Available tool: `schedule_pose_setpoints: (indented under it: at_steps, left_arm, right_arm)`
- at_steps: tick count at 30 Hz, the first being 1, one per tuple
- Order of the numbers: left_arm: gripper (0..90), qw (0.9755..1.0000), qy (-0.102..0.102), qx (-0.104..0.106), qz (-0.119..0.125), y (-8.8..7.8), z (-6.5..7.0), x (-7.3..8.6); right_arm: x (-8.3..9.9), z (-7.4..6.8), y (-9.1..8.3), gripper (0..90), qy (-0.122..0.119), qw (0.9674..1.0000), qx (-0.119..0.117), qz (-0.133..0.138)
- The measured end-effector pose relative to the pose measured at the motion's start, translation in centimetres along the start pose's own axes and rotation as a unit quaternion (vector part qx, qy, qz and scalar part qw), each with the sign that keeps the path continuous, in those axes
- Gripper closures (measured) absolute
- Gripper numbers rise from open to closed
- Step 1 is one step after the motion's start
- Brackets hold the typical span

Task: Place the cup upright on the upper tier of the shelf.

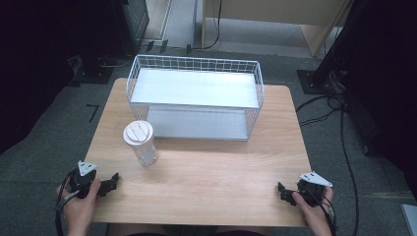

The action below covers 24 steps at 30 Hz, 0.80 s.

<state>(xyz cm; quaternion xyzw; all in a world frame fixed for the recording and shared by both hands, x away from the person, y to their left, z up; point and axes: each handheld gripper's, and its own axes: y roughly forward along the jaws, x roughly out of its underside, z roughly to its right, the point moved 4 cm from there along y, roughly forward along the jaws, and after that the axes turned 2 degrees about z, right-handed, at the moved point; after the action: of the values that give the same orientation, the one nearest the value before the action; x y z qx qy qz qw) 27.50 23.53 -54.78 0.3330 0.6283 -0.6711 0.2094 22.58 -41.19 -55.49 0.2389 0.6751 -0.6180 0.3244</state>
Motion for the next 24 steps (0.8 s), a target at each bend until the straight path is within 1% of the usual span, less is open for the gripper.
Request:
schedule_pose_setpoints:
  at_steps: [3,4,5,6,7,8,9,10,13,14,15,17,18,19,20,21,22,23,24]
  left_arm:
    - [0.0,1.0,0.004,0.004,0.0,-0.1,0.0,0.1]
    - [0.0,1.0,0.005,0.006,0.0,-0.1,0.0,0.1]
    - [0.0,0.9999,0.008,0.009,-0.001,-0.1,0.0,0.1]
    - [0.0,0.9995,0.011,0.028,0.003,-0.3,0.1,0.2]
    - [0.0,0.9995,0.011,0.028,0.003,-0.3,0.1,0.2]
    - [0.0,0.9988,0.003,0.046,0.015,-0.4,0.2,0.1]
    - [0.0,0.9988,0.007,0.036,0.032,-0.6,0.5,0.0]
    - [0.0,0.9988,0.007,0.036,0.032,-0.6,0.5,0.0]
    - [0.0,0.9977,0.015,0.038,0.053,-0.7,1.5,-0.3]
    - [0.0,0.9969,0.015,0.045,0.063,-0.8,1.8,-0.5]
    - [0.0,0.9954,0.006,0.054,0.078,-0.9,2.4,-0.9]
    - [0.0,0.9945,0.001,0.055,0.089,-1.0,3.0,-1.3]
    - [0.0,0.9945,0.001,0.055,0.089,-1.0,3.0,-1.3]
    - [0.0,0.9913,0.01,0.076,0.107,-1.2,4.0,-1.8]
    - [0.0,0.99,0.012,0.083,0.114,-1.2,4.2,-2.0]
    - [0.0,0.99,0.012,0.083,0.114,-1.2,4.2,-2.0]
    - [0.0,0.9885,0.008,0.092,0.12,-1.3,4.7,-2.4]
    - [0.0,0.9854,0.005,0.104,0.135,-1.4,5.4,-2.9]
    - [0.0,0.9832,0.005,0.113,0.143,-1.4,5.7,-3.2]
  right_arm:
    - [-0.1,0.0,0.1,0.0,-0.005,1.0,-0.007,-0.001]
    - [-0.1,0.1,0.1,0.0,-0.012,0.9998,-0.013,-0.001]
    - [-0.2,0.1,0.2,0.0,-0.014,0.9998,-0.015,-0.001]
    - [-0.2,0.2,0.2,0.0,-0.014,0.9998,-0.016,-0.001]
    - [-0.2,0.2,0.2,0.0,-0.014,0.9997,-0.018,-0.001]
    - [-0.2,0.2,0.2,0.0,-0.014,0.9997,-0.018,-0.001]
    - [-0.2,0.2,0.2,0.0,-0.014,0.9997,-0.018,-0.001]
    - [-0.2,0.2,0.2,0.0,-0.014,0.9997,-0.018,-0.001]
    - [-0.3,0.3,0.3,0.0,-0.014,0.9998,-0.017,-0.001]
    - [-0.3,0.3,0.4,0.0,-0.012,0.9998,-0.015,0.0]
    - [-0.4,0.3,0.4,0.0,-0.012,0.9998,-0.016,-0.001]
    - [-0.5,0.4,0.5,0.0,-0.013,0.9998,-0.017,0.0]
    - [-0.5,0.4,0.5,0.0,-0.014,0.9997,-0.017,-0.001]
    - [-0.5,0.4,0.5,0.0,-0.015,0.9997,-0.018,0.0]
    - [-0.5,0.4,0.5,0.0,-0.015,0.9997,-0.018,0.0]
    - [-0.5,0.4,0.5,0.0,-0.015,0.9997,-0.018,-0.001]
    - [-0.5,0.4,0.5,0.0,-0.015,0.9997,-0.018,0.0]
    - [-0.5,0.4,0.5,0.0,-0.015,0.9997,-0.018,0.0]
    - [-0.5,0.4,0.5,0.0,-0.015,0.9997,-0.018,0.0]
